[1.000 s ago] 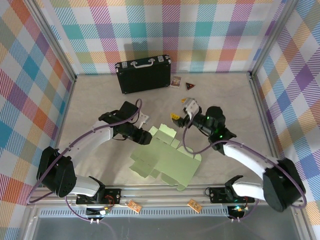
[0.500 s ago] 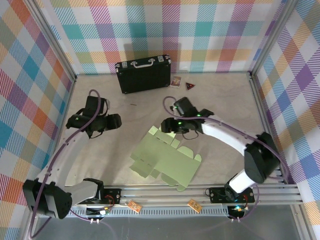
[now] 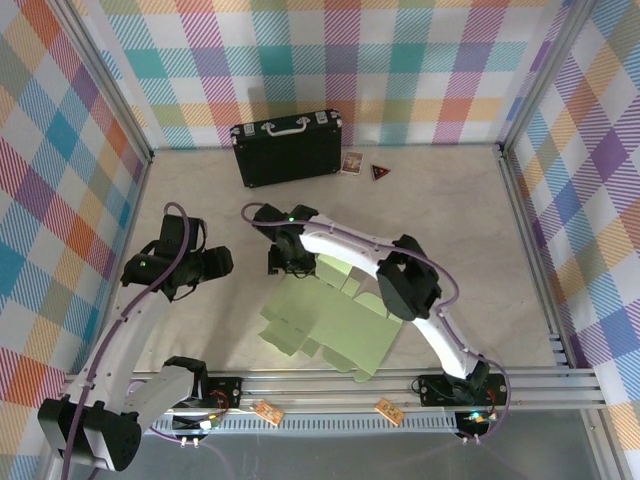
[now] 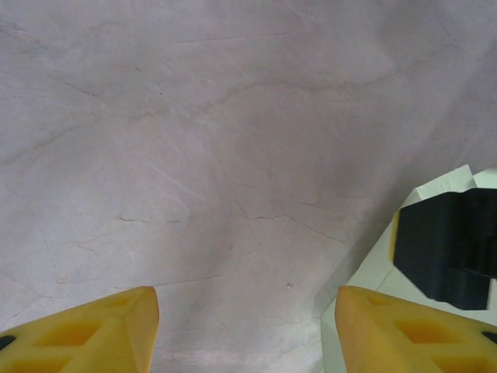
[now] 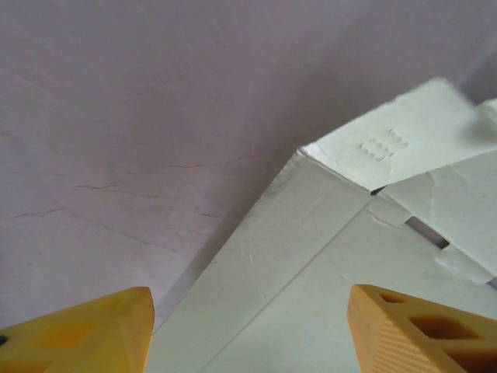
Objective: Fold the paper box
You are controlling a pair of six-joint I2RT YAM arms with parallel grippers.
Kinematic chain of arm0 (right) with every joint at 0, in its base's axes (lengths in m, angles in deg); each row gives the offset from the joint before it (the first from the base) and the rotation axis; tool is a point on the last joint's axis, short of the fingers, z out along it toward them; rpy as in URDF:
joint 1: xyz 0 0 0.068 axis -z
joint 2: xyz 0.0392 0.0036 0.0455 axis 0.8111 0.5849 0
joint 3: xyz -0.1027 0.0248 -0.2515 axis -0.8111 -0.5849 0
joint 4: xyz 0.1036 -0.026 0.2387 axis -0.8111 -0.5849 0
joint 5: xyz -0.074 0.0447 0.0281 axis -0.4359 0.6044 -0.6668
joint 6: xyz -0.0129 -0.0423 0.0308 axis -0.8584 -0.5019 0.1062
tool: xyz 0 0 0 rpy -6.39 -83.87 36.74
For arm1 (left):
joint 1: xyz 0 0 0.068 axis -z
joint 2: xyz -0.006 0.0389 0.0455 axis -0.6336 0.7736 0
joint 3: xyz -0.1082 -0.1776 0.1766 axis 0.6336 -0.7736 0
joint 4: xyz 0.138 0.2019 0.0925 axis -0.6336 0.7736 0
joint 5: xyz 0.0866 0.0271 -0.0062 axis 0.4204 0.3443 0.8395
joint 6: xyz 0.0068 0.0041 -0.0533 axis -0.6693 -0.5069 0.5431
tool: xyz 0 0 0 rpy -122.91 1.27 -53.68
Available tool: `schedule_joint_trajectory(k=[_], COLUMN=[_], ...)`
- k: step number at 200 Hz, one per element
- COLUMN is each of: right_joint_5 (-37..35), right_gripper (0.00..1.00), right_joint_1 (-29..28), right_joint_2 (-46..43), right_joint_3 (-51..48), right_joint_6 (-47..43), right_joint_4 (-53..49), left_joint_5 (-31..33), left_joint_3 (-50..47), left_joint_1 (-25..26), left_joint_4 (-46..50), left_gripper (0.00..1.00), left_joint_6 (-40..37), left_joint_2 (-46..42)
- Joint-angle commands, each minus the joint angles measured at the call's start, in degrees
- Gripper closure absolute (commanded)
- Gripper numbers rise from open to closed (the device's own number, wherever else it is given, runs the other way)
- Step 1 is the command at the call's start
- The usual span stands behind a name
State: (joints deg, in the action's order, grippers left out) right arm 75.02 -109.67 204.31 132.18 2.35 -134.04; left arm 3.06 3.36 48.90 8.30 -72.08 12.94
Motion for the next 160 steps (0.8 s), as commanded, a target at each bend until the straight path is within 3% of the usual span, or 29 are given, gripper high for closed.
schedule_joint_trajectory(k=[1,25,68,130,160], right_joint_5=[-3.5,-5.7,-6.5,-5.0,-4.9], right_gripper=[0.33,0.33,0.33,0.35,0.4], right_joint_1=[-0.3,-1.3,-2.3,-3.2,-3.7], right_joint_2=[3.9,7.5,9.0,16.1,17.0], right_joint_3=[6.0,11.0,11.5,21.3,22.0], right_joint_6=[7.0,9.4,12.0,13.4,12.7], right_joint_4=[-10.4,-14.1,-12.6,-15.3,-16.9], left_joint_5=[1.0,0.5,-0.5,-0.8,-1.0], left_joint_3=[-2.0,-2.2,-2.6,-3.1,-3.1], left_joint_1=[-0.8,-0.8,-0.8,-0.5,-0.2], left_joint_4=[-1.3,-2.1,-2.3,-2.5,-2.5], left_gripper=[0.38,0.39,0.39,0.38,0.38], left_joint_6=[-0.1,-0.4,-0.8,-1.1,-1.2], left_joint_2=[-1.7,-2.5,-3.4,-5.0,-5.3])
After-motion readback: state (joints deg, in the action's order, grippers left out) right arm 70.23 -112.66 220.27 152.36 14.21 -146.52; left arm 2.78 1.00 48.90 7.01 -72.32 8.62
